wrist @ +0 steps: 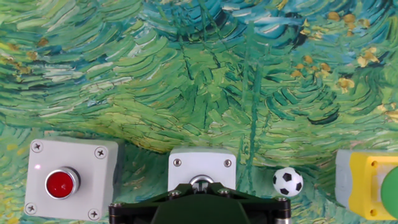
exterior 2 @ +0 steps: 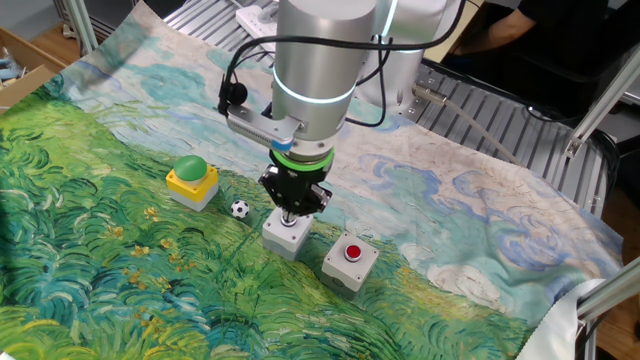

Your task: Press three buttons from left to right in sequence

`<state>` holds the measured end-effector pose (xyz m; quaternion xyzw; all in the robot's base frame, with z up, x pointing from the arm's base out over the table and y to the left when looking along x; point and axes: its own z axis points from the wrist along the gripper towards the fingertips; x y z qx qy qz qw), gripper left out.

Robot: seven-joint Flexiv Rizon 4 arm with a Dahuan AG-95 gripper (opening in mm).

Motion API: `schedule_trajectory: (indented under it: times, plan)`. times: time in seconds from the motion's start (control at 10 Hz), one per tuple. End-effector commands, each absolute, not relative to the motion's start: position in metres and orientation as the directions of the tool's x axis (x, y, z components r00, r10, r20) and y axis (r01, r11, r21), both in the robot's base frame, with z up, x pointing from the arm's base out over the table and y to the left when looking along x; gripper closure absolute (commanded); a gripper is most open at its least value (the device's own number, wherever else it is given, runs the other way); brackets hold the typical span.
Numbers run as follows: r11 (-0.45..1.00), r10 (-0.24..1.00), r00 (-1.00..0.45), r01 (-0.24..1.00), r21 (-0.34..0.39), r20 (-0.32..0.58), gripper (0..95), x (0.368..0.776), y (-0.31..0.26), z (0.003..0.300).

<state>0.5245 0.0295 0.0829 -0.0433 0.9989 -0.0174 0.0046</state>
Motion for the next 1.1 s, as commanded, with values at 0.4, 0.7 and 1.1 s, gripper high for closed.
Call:
schedule_trajectory:
  times: [0.4, 0.7, 1.1]
  plan:
    - [0.996, -0.082, -0.996, -0.082, -0.034, -0.015, 95.0, 0.525, 0.027, 0.059]
    - [0.996, -0.084, -0.996, -0.084, -0.031, -0.010, 95.0, 0.522, 0.025, 0.080]
    - [0.996, -0.088, -0.996, -0.087, -0.027, -0.001, 95.0, 0.508, 0.013, 0.133]
